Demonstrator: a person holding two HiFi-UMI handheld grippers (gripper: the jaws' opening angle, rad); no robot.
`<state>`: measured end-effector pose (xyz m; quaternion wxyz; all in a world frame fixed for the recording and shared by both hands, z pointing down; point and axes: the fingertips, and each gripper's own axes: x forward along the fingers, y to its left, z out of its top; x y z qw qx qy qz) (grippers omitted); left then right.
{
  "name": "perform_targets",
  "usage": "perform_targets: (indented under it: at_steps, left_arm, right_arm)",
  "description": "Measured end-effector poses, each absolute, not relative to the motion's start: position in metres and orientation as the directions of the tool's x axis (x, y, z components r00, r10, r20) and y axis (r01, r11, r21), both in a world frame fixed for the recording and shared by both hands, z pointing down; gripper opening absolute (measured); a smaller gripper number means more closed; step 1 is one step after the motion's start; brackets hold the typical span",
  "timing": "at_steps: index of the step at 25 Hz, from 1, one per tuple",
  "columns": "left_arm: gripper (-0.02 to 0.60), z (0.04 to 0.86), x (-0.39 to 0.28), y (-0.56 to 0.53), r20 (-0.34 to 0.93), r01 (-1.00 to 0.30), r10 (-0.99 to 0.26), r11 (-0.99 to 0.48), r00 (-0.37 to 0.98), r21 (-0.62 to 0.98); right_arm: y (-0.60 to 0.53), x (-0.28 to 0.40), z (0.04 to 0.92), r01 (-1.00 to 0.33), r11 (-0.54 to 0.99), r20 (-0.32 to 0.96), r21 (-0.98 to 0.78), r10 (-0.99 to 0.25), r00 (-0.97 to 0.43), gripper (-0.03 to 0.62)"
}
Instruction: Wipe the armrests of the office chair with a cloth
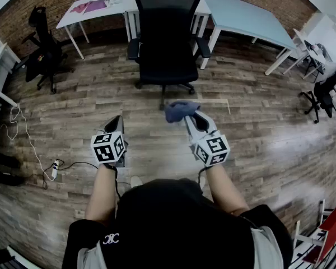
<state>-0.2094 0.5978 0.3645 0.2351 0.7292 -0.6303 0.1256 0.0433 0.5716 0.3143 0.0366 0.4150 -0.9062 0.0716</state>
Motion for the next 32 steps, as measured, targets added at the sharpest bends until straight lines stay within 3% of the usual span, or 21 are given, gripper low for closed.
perform_targets:
  at_steps: [6, 24, 32]
  left_arm:
    - [0.006, 0.365, -0.280, 0.599, 0.476, -0.973, -0.858, -0.106, 0.193, 0.203]
    - [0.006, 0.373, -0.312, 0.606, 0.435, -0.939, -0.849, -0.182, 0.300, 0.291]
    - [0.006, 0.378, -0.354, 0.615, 0.448, -0.944, -0.847, -0.168, 0.286, 0.285]
  right_arm:
    - [0.575, -0.012, 0.311, -0.798, 0.586, 0.117, -0.136, -0.791, -0.601, 0.072]
    - [0.609, -0.067, 0.322, -0.829, 0.555, 0.190, -0.072, -0.808, -0.557, 0.074]
    - [0.616, -0.096, 0.333, -0.830, 0.550, 0.222, -0.098, -0.800, -0.557, 0.074]
